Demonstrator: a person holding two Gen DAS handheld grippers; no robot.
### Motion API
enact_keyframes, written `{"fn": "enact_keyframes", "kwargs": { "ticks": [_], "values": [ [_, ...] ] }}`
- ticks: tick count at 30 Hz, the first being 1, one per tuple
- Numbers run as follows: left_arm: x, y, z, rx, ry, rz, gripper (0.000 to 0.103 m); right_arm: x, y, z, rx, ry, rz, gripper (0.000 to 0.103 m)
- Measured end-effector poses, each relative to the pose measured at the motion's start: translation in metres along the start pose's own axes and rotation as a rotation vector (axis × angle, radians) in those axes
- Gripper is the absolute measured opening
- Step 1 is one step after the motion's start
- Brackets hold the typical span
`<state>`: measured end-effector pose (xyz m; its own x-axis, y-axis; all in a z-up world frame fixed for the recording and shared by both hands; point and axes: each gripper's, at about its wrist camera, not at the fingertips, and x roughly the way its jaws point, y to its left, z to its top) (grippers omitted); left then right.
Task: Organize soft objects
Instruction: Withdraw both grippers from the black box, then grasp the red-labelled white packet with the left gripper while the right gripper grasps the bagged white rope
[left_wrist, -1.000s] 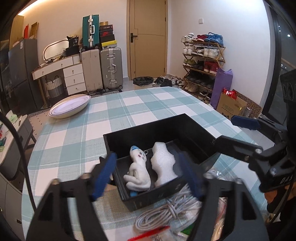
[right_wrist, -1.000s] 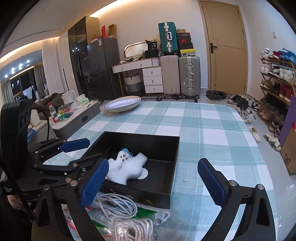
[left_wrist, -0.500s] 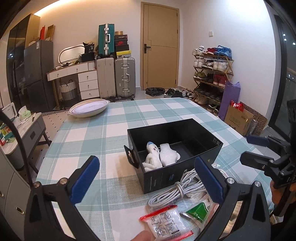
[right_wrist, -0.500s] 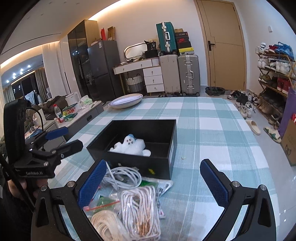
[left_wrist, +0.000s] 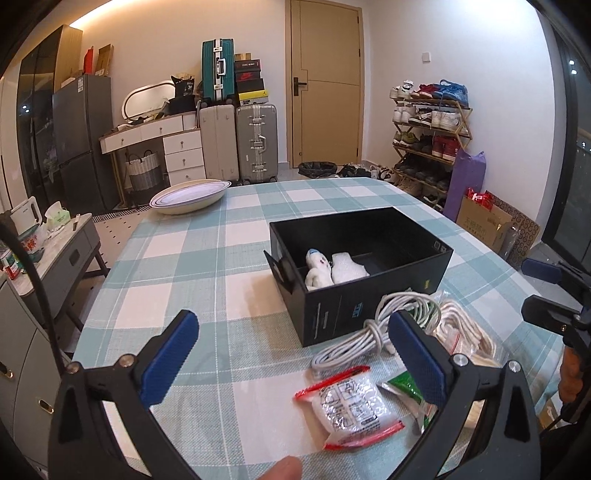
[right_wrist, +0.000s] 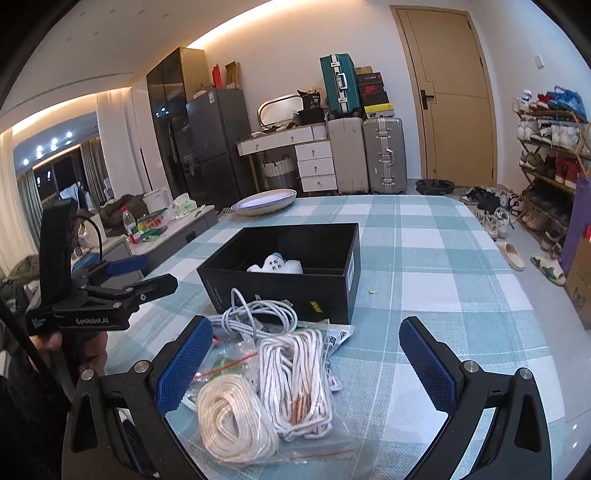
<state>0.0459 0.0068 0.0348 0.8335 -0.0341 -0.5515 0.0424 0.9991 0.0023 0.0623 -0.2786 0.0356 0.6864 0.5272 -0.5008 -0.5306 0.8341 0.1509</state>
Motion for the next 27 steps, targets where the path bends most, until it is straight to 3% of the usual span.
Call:
{"fn": "enact_keyframes", "kwargs": {
  "ticks": [6,9,16,27],
  "values": [
    [-0.003,0.002,-0.009,-0.005,0.011,-0.006,0.103,0.0,0.01,-0.011,-0.042,0.031,-0.001,0.103],
    [-0.005,0.001,-0.009,0.009,0.009,0.029,0.103,0.002,0.016,-0.016,-0.056,0.048,0.015,0.103],
    [-0.007,0.001,-0.011,0.024,0.016,-0.025,0.103,0.006,0.029,-0.024,-0.096,0.06,0.052,0.103],
    [-0.008,-0.01,-0.02,0.073,0.039,-0.027,0.103,0.011,0.042,-0.033,-0.147,0.09,0.086,0.102]
  ]
}}
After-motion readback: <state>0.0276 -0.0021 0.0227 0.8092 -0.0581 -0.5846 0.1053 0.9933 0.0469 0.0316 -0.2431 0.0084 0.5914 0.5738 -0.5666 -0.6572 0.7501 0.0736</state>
